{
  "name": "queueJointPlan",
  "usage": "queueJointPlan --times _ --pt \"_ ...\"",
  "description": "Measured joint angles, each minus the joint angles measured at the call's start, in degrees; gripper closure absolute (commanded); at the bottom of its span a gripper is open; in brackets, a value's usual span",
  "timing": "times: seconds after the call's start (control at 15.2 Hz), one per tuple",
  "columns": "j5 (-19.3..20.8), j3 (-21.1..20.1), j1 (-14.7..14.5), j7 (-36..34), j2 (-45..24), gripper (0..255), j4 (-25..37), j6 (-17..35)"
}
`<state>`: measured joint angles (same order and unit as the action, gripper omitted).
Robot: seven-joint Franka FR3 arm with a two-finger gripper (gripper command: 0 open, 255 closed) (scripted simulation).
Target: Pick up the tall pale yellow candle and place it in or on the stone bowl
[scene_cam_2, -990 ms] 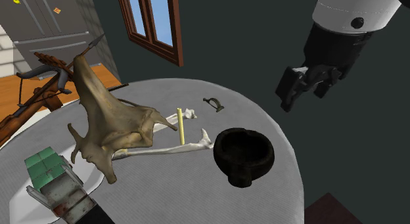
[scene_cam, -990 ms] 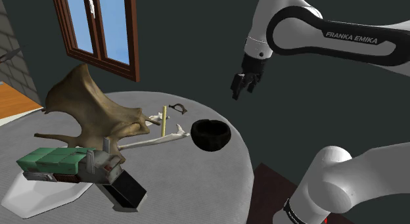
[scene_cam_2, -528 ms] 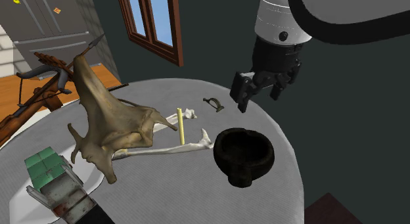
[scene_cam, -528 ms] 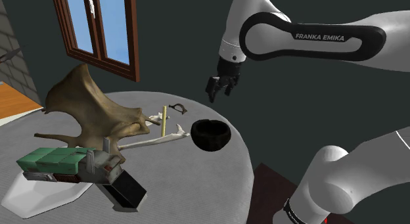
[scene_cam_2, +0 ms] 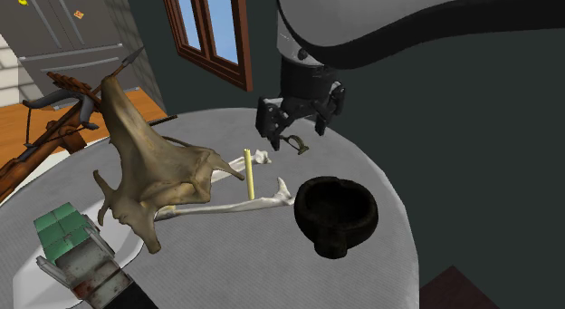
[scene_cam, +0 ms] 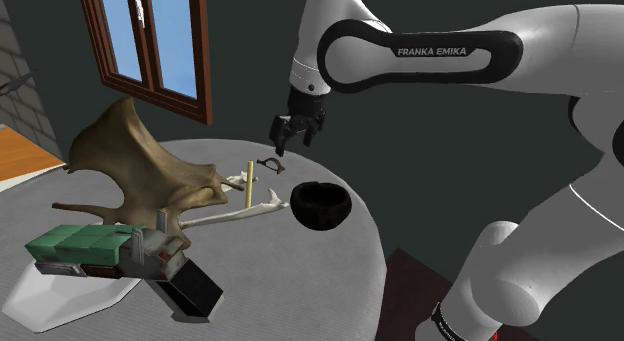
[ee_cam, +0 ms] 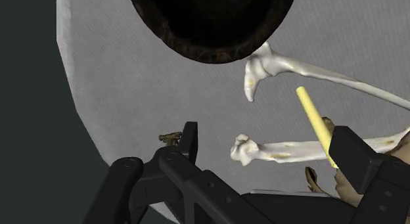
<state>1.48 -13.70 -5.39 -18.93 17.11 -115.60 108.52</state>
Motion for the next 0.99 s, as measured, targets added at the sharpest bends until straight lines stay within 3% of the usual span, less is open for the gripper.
queueJointPlan --times 0.46,0.99 --pt "1.78 -4.02 -1.79 -4.76 -11.95 0 10.23 3.32" --pt "2.75 -4.32 -1.91 -5.65 -14.82 0 8.11 8.35"
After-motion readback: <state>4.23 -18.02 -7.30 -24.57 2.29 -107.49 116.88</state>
